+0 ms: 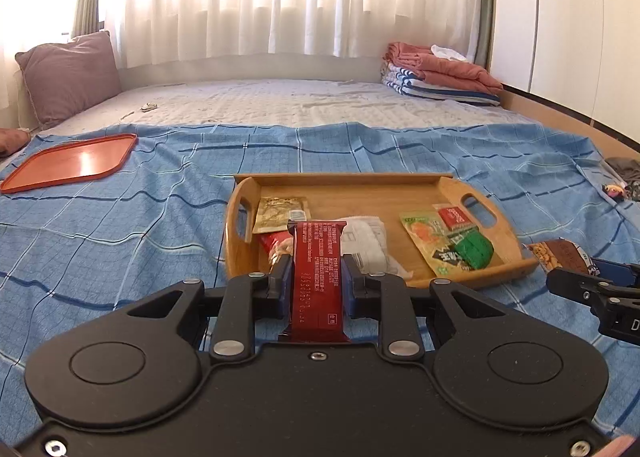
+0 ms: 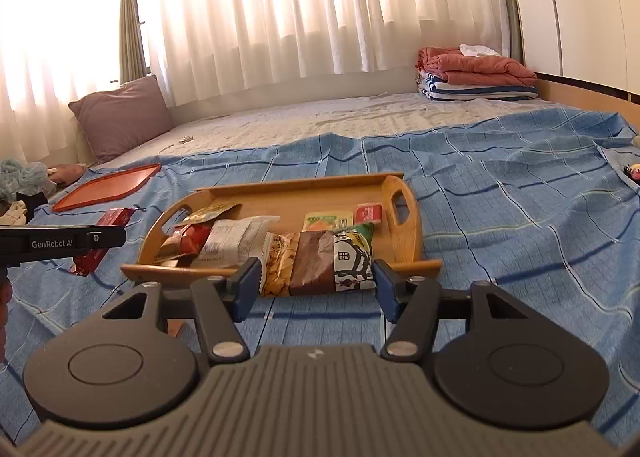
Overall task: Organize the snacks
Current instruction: 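Carry the red bar and wafer packet onto the wooden tray and open both grippers, then move both grippers back toward the remaining snacks on the sheet, then grasp the red-wrapped cake with the left gripper while the right grasps the yellow cookie pack, then carry the red cake and yellow cookie pack onto the tray and open both grippers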
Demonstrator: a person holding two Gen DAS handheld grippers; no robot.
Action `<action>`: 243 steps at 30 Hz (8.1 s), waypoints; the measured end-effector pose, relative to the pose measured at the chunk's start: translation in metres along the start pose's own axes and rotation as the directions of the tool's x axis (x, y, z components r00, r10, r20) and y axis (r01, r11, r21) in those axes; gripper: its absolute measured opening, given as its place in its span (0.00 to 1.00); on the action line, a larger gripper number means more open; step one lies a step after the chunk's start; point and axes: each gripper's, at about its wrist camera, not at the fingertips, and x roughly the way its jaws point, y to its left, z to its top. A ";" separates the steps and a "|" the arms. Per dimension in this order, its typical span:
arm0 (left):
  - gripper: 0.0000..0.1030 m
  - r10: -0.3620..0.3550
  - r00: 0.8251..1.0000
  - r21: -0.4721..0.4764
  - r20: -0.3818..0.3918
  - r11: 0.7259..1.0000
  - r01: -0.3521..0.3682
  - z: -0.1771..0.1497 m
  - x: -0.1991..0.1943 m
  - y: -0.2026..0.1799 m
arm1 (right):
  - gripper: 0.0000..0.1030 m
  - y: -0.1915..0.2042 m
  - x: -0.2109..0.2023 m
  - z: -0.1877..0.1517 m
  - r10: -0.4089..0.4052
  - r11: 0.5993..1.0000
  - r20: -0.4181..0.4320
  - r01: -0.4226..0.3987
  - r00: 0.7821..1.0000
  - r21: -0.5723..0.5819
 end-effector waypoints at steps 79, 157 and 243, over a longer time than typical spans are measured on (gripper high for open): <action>0.82 -0.083 0.986 0.025 -0.141 0.996 0.087 0.069 0.129 -0.006 | 0.93 -0.005 0.154 0.074 -0.008 0.999 -0.136 0.003 0.991 -0.037; 0.44 -0.110 0.987 0.115 -0.119 0.986 0.124 -0.107 0.002 -0.096 | 1.00 -0.029 0.009 -0.090 -0.091 0.978 -0.112 0.068 0.989 -0.198; 0.31 -0.108 0.994 0.041 -0.021 0.993 0.108 -0.043 -0.026 -0.046 | 0.63 -0.011 -0.014 -0.017 -0.116 0.992 0.009 0.116 0.993 -0.039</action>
